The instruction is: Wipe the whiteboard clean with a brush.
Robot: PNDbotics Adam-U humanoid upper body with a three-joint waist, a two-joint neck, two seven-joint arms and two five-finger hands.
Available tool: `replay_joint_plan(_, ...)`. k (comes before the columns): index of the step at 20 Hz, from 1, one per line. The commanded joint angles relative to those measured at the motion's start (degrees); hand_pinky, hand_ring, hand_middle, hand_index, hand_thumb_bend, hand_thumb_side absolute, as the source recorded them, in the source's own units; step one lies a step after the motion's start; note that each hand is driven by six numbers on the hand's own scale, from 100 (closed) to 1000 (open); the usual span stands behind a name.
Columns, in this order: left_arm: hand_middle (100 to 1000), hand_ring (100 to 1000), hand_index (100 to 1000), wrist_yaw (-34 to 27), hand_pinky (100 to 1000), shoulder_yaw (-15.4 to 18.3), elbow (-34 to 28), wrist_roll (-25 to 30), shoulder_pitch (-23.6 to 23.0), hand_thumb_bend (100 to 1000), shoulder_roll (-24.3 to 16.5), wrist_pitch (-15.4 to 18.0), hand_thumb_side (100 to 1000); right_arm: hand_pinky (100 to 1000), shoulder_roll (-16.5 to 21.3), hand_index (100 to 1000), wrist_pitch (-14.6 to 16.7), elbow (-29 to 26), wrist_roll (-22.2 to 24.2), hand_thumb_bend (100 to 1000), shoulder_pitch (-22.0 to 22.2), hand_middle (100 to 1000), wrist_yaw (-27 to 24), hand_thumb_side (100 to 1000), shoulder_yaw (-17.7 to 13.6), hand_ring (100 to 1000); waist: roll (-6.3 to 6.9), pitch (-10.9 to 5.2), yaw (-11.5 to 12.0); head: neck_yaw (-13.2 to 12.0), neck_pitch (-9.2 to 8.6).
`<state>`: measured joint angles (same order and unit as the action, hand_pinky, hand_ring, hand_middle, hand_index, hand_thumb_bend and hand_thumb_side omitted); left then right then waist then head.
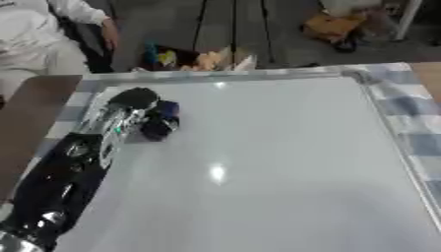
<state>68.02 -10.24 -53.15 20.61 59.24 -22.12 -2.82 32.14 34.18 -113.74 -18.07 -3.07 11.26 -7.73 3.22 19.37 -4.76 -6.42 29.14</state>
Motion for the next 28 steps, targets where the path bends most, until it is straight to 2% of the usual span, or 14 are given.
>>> replay_joint_plan(1, 262, 377, 350, -0.8, 264, -0.9, -4.2, -1.1, 0.7, 100, -1.9, 1.6, 740, 780, 2.0, 857, 0.1, -0.8, 0.0, 100, -0.3, 705, -0.4, 975, -0.6, 809, -0.07, -1.30, -0.1, 0.3, 0.25)
replay_joint_plan(8, 257, 373, 353, -3.9, 260, -2.9, -10.8, 0.9, -0.1, 100, -4.3, 5.2, 734, 780, 2.3, 857, 0.1, -0.8, 0.0, 100, -0.2, 705, -0.6, 974, -0.6, 809, 0.14, -1.49, 0.2, 0.8, 0.41)
replay_joint_plan(15, 244, 366, 349, -5.2, 254, -4.3, -17.6, 1.3, -0.7, 100, -5.9, 6.0, 720, 780, 2.7, 857, 0.2, -0.8, -0.1, 100, -0.1, 705, -0.9, 975, -0.7, 809, 0.24, -1.69, 0.4, 1.0, 0.34)
replay_joint_plan(20, 240, 361, 343, -5.0, 249, -4.7, -19.6, 1.4, -1.0, 100, -6.5, 5.8, 719, 780, 2.9, 857, 0.4, -0.8, -0.1, 100, 0.0, 705, -1.2, 974, -0.8, 808, 0.23, -1.88, 0.4, 1.0, 0.26)
replay_joint_plan(25, 238, 357, 341, -4.1, 242, -4.1, -18.5, 0.8, -0.9, 100, -6.2, 4.2, 716, 780, 2.9, 856, 0.4, -0.8, 0.2, 100, -0.2, 705, -1.4, 974, -0.8, 808, 0.18, -1.84, 0.4, 0.9, 0.08)
replay_joint_plan(27, 242, 361, 350, -3.6, 246, -3.8, -17.9, 0.4, -0.9, 100, -6.1, 3.5, 735, 780, 2.8, 856, 0.4, -0.8, 0.2, 100, -0.2, 705, -1.4, 975, -0.8, 808, 0.15, -1.75, 0.3, 1.0, 0.11)
replay_joint_plan(28, 256, 371, 373, -3.1, 259, -3.5, -17.3, 0.3, -0.9, 100, -6.0, 2.9, 774, 780, 2.8, 856, 0.4, -0.8, 0.2, 100, -0.2, 705, -1.3, 976, -0.8, 809, 0.13, -1.69, 0.3, 0.9, 0.18)
